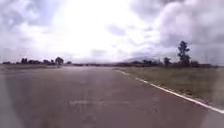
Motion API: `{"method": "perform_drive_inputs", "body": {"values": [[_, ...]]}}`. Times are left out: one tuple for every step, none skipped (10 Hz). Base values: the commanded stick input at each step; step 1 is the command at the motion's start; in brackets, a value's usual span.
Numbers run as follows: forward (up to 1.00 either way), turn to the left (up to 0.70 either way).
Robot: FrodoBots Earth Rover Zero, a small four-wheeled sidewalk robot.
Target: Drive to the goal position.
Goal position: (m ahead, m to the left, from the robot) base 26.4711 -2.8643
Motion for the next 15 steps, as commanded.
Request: {"method": "perform_drive_inputs", "body": {"values": [[1.00,0.00],[1.00,0.00],[1.00,0.00],[1.00,0.00],[1.00,0.00],[1.00,0.00],[1.00,0.00],[1.00,0.00],[1.00,0.00],[1.00,0.00],[1.00,0.00],[1.00,0.00],[1.00,0.00],[1.00,0.00],[1.00,0.00]]}}
